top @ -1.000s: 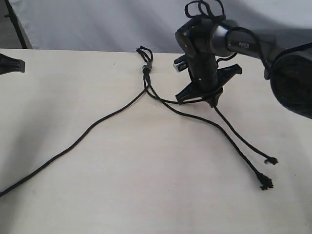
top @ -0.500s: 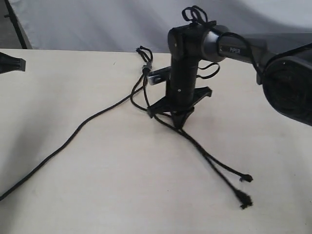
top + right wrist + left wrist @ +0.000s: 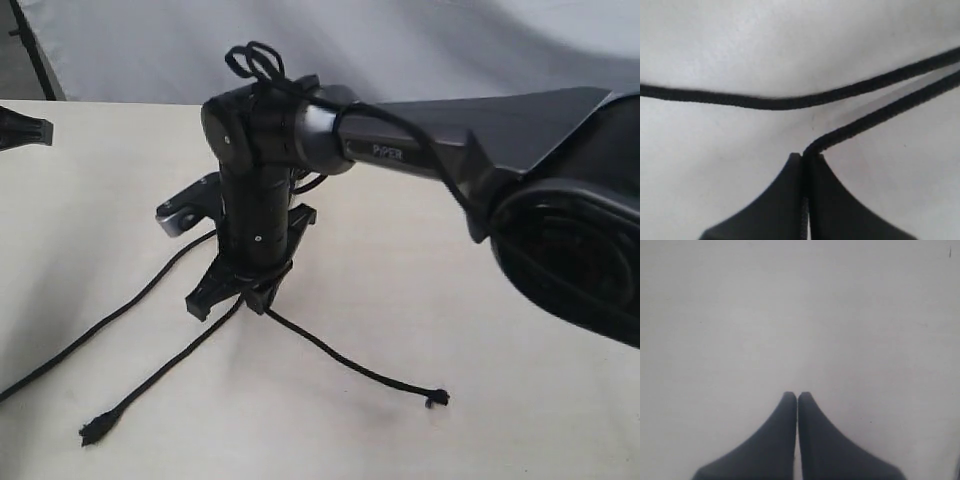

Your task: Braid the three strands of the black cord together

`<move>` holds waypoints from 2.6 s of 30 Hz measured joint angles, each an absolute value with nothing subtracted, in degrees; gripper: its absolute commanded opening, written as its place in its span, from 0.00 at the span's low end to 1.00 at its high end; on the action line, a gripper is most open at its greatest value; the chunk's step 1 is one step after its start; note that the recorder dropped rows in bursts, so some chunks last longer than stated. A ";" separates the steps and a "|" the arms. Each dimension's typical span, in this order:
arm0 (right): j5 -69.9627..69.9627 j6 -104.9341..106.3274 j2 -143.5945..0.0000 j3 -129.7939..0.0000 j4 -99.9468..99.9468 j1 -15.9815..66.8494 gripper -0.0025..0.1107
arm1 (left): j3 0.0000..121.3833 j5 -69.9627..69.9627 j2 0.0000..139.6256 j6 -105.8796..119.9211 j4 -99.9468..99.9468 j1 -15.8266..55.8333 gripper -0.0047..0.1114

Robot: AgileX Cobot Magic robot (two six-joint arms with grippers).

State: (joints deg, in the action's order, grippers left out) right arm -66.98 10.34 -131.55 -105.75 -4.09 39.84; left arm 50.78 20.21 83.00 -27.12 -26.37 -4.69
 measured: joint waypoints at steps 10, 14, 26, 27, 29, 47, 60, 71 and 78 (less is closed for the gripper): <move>-69.52 7.30 -125.77 -105.20 -3.75 31.96 0.02 | 50.78 20.21 83.00 -27.12 -25.39 -4.69 0.05; -69.56 6.37 -125.77 -102.88 -3.52 27.80 0.02 | 50.78 20.21 83.00 -27.12 -25.39 -4.69 0.05; -64.18 5.74 -125.69 -90.02 -3.26 23.17 0.02 | 50.78 20.09 83.00 -27.12 -25.28 -4.69 0.05; -63.51 5.74 -125.69 -89.37 -3.26 23.17 0.02 | 50.78 20.09 83.00 -27.12 -25.28 -4.69 0.05; -61.99 5.74 -125.69 -88.38 -3.26 23.17 0.02 | 50.78 19.99 83.00 -27.12 -25.28 -4.69 0.05; -59.50 0.64 -125.69 -87.56 5.01 25.86 0.51 | 50.78 19.99 83.00 -25.43 -22.67 -4.69 0.05; -55.55 4.24 -105.27 -87.73 5.20 23.00 0.23 | 52.15 22.58 83.00 -12.46 -7.67 12.35 0.05; -22.04 -3.06 -79.31 -56.58 3.91 6.75 0.02 | 56.17 29.37 96.31 -9.18 -4.65 34.45 0.38; -18.06 -3.28 -78.91 -55.10 3.91 5.33 0.02 | 56.26 26.89 104.82 -10.55 -3.40 38.65 0.47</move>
State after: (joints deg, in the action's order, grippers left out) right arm -18.06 -3.28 -78.91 -55.10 3.91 5.33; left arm 56.26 26.89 104.82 -10.55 -3.40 38.65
